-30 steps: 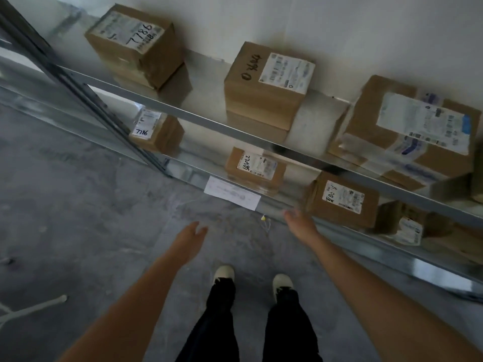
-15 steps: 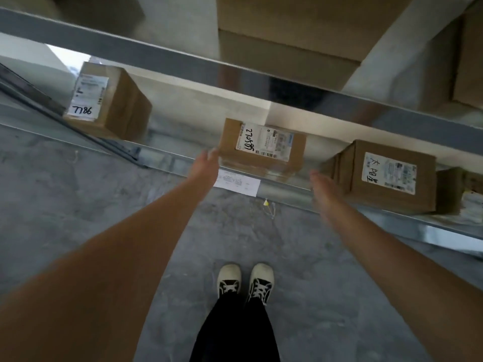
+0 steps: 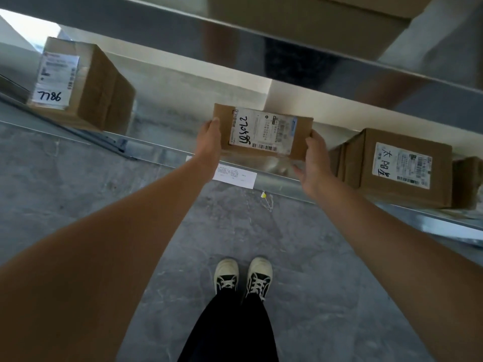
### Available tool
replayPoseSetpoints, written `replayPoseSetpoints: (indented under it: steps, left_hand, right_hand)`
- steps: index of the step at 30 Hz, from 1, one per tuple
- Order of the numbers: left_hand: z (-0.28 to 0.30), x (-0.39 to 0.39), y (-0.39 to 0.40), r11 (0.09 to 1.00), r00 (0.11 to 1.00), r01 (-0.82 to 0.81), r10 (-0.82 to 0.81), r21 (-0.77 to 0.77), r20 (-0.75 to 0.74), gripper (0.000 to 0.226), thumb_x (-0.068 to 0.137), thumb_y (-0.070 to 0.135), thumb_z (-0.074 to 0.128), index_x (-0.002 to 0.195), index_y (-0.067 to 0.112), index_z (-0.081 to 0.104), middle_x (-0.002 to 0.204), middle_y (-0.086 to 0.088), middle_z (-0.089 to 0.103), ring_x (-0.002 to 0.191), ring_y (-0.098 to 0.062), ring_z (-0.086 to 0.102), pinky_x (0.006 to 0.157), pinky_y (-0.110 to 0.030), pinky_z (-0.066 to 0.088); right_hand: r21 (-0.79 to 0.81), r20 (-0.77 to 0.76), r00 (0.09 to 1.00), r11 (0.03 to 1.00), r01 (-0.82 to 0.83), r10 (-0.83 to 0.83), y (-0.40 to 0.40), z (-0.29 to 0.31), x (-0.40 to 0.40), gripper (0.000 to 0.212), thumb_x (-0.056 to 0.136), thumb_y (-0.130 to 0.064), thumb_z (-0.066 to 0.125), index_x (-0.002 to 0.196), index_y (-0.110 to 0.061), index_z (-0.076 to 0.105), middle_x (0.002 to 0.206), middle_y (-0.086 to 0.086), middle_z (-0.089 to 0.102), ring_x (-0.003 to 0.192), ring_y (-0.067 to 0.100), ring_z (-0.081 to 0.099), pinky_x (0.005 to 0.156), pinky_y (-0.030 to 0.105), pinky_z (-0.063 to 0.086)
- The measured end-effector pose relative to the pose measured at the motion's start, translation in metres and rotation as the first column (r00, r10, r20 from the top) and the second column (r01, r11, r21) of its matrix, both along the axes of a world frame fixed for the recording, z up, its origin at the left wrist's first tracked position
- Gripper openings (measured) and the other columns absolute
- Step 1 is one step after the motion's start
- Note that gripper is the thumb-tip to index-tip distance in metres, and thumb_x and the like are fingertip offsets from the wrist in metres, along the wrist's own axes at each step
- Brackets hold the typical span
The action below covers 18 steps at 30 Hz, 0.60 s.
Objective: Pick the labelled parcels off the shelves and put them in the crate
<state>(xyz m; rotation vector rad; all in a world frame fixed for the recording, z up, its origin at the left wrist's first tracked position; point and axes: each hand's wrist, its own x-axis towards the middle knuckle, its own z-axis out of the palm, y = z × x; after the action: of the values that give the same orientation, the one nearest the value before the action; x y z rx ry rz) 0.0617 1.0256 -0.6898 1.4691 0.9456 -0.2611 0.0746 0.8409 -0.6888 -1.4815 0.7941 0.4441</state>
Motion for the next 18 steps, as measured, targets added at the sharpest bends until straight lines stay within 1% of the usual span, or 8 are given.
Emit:
replayPoseSetpoints:
  steps: [3,6,9,10,13,14,16,18]
  left_hand:
    - [-0.008,-0.018,0.001,0.99,0.988,-0.142,0.141,-0.001,0.069,0.032,0.101,0.025,0.033,0.124,0.01,0.049,0.104,-0.005,0.061,0.09,-0.017,0.057,0.076,-0.028,0.045]
    - [-0.014,-0.025,0.001,0.983,0.981,-0.183,0.184,-0.012,0.064,0.024,0.101,0.027,0.033,0.114,0.016,0.05,0.096,-0.002,0.06,0.084,-0.014,0.058,0.079,-0.031,0.048]
    - [-0.016,-0.025,0.001,0.983,0.981,-0.181,0.182,-0.019,0.062,0.02,0.099,0.031,0.036,0.104,0.021,0.053,0.099,-0.002,0.062,0.09,-0.016,0.059,0.09,-0.035,0.049]
    - [-0.015,-0.024,0.002,0.983,0.981,-0.182,0.183,-0.021,0.063,0.021,0.099,0.033,0.038,0.102,0.021,0.054,0.098,0.0,0.063,0.09,-0.015,0.059,0.089,-0.033,0.05]
    - [-0.01,-0.019,0.006,0.988,0.987,-0.154,0.155,-0.024,0.034,0.025,0.1,0.035,0.038,0.107,0.019,0.056,0.09,0.006,0.062,0.08,-0.005,0.056,0.072,-0.021,0.044]
    - [-0.008,-0.016,0.007,0.99,0.991,-0.133,0.134,-0.035,0.021,0.027,0.1,0.037,0.037,0.108,0.019,0.056,0.092,0.006,0.062,0.08,-0.004,0.055,0.074,-0.022,0.043]
    - [-0.008,-0.011,0.011,0.997,0.999,-0.048,0.047,-0.064,-0.019,0.027,0.101,0.039,0.036,0.11,0.02,0.052,0.095,0.006,0.06,0.085,-0.004,0.053,0.089,-0.025,0.038]
    - [-0.006,-0.005,0.014,0.995,0.999,0.022,-0.026,-0.101,-0.044,0.033,0.101,0.042,0.034,0.119,0.019,0.049,0.101,0.008,0.058,0.1,-0.008,0.051,0.101,-0.03,0.032]
  right_hand:
    - [-0.023,0.136,0.991,1.0,-0.001,0.005,0.0,-0.005,-0.008,0.029,0.099,-0.02,0.037,0.123,-0.033,0.047,0.115,-0.002,0.062,0.107,0.013,0.058,0.096,0.038,0.047]
    - [-0.029,0.167,0.985,0.998,-0.049,0.053,0.005,-0.003,-0.012,0.031,0.099,-0.02,0.036,0.124,-0.035,0.045,0.12,0.0,0.061,0.109,0.013,0.058,0.089,0.032,0.046]
    - [-0.049,0.154,0.985,0.997,-0.066,0.073,0.004,0.001,-0.011,0.03,0.099,-0.022,0.036,0.124,-0.035,0.047,0.122,-0.003,0.061,0.108,0.009,0.056,0.09,0.033,0.044]
    - [-0.055,0.134,0.986,0.995,-0.089,0.095,0.002,0.003,-0.011,0.032,0.099,-0.024,0.036,0.127,-0.034,0.049,0.125,-0.004,0.059,0.11,0.009,0.054,0.092,0.035,0.044]
    - [-0.032,0.03,0.985,0.985,-0.172,0.173,-0.006,0.007,-0.008,0.039,0.101,-0.025,0.034,0.136,-0.031,0.049,0.127,-0.006,0.056,0.112,0.012,0.052,0.097,0.038,0.042]
    - [-0.012,-0.012,0.984,0.984,-0.175,0.175,-0.007,0.008,-0.005,0.036,0.102,-0.026,0.034,0.134,-0.03,0.05,0.124,-0.005,0.057,0.111,0.013,0.052,0.099,0.038,0.042]
    - [0.015,-0.068,0.98,0.983,-0.184,0.185,-0.008,0.007,-0.002,0.032,0.103,-0.028,0.034,0.129,-0.029,0.052,0.12,-0.005,0.058,0.115,0.016,0.053,0.105,0.04,0.04]
    - [0.02,-0.087,0.982,0.986,-0.168,0.169,-0.006,0.005,0.0,0.029,0.103,-0.03,0.036,0.126,-0.028,0.053,0.127,-0.003,0.057,0.122,0.018,0.051,0.109,0.044,0.038]
